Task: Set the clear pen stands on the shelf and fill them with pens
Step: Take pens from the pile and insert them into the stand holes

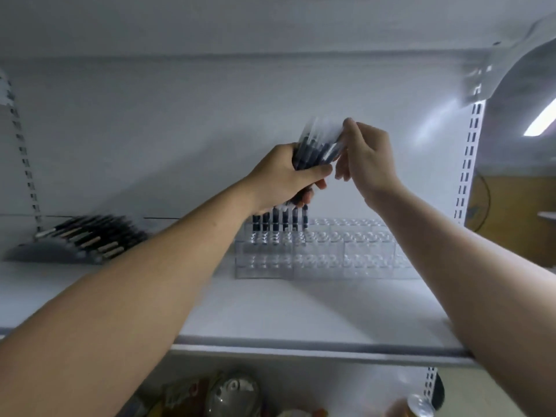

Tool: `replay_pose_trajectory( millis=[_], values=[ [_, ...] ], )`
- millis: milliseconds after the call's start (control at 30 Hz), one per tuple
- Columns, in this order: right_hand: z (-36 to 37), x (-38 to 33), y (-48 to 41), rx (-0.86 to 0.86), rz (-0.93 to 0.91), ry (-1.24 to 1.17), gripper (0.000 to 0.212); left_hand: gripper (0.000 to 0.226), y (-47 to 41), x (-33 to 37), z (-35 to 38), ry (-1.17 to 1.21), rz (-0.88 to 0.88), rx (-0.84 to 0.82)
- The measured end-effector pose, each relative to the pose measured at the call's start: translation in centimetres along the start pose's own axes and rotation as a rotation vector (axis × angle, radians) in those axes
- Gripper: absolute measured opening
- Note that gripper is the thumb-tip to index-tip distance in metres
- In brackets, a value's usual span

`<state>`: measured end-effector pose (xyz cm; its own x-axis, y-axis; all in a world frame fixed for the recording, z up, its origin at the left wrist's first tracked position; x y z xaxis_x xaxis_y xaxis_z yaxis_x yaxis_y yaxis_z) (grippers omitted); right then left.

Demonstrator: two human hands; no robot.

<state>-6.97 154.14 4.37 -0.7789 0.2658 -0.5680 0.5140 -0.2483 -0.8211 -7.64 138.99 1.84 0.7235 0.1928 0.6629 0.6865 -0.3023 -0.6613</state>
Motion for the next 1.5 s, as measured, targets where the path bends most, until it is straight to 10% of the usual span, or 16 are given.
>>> replay_pose_trajectory(
  millis=[333, 967, 1500],
  values=[
    [1.8, 1.7, 2.9, -0.409, 0.345, -0.305, 0.034, 0.021, 1.6, -0.6, -0.9, 0.116, -0.060, -0.011],
    [-4.4, 1.5, -0.2, 0.248, 0.161, -0.098, 0.025, 0.018, 2.1, -1.3, -1.3, 0.047, -0.111, -0.049],
    [0.7, 1.9, 2.1, -0.241, -0.020, 0.497, 0.023, 0.049, 2.0, -0.5, -1.7, 0.192, -0.053, 0.023]
  ],
)
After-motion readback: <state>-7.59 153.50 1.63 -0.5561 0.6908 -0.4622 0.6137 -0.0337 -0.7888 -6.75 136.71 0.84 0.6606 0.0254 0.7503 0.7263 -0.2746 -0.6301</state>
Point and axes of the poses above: each hand's wrist, its own y-axis away from the middle knuckle, its own z-axis out of the palm, x = y × z, the point moved 8 cm from there along -y, towards the middle knuckle, and after that the axes turned 8 degrees about x, right-handed, at the moved point
